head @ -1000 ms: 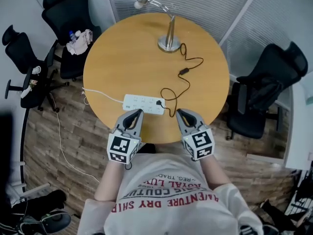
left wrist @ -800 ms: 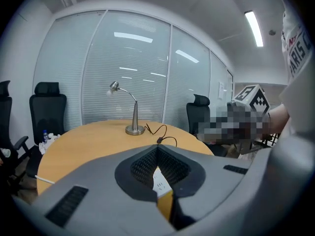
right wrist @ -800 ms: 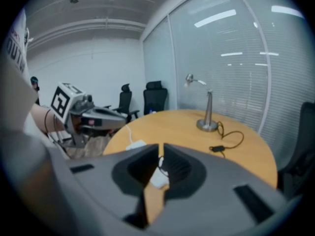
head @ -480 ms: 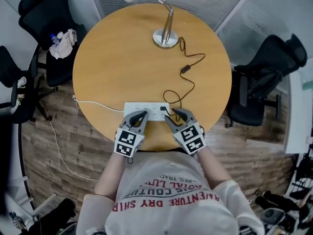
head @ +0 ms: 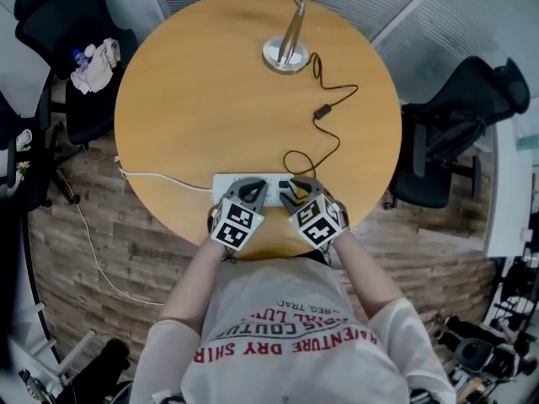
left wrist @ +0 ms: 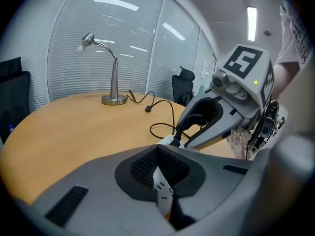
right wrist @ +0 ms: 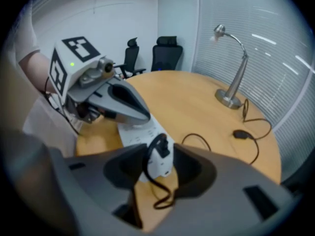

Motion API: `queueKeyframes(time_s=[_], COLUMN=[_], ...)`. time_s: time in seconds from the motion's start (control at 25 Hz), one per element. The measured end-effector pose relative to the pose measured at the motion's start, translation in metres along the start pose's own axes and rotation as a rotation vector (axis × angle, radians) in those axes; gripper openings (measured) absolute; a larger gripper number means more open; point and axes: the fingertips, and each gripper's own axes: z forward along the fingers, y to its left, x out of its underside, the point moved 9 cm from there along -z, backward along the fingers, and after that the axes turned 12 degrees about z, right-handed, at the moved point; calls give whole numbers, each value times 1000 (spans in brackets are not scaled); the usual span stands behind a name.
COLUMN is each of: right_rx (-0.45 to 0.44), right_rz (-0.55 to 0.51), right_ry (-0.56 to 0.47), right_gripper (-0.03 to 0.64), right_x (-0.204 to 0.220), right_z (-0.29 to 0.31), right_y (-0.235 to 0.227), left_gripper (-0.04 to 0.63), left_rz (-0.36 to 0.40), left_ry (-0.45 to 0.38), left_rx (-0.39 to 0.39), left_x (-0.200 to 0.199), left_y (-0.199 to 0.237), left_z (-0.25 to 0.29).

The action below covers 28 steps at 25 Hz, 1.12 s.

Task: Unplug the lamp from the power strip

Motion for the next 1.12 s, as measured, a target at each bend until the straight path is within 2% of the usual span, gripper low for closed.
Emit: queueKeyframes(time_s=[0.2,0.36,0.56,0.8,0.92,1.12], right_rx=[11,20,-31,-90,-97,-108], right_rz=[-112,-209,-251,-278,-282,-350], right_ry=[93,146,189,217,215,234], right_gripper=[177,106,101,91,87,81], right_x=[-6,-10,-12,-16,-15,-18], right_z=[15,21,22,24,22,23], right_y=[-2,0,-3,-7,-8,-5], left_gripper=[28,26,26,26,26,28], left_rz=[69,150,214,176,191,231], left_ry=[29,101,181,201,200,195], left_rx=[-2,17,36,78,70,37], left_x=[-7,-7,-7,-6,-7,-3], left_y=[2,-4,-10,-5,-7,-9], left_z=[10,17,26,27,27,27])
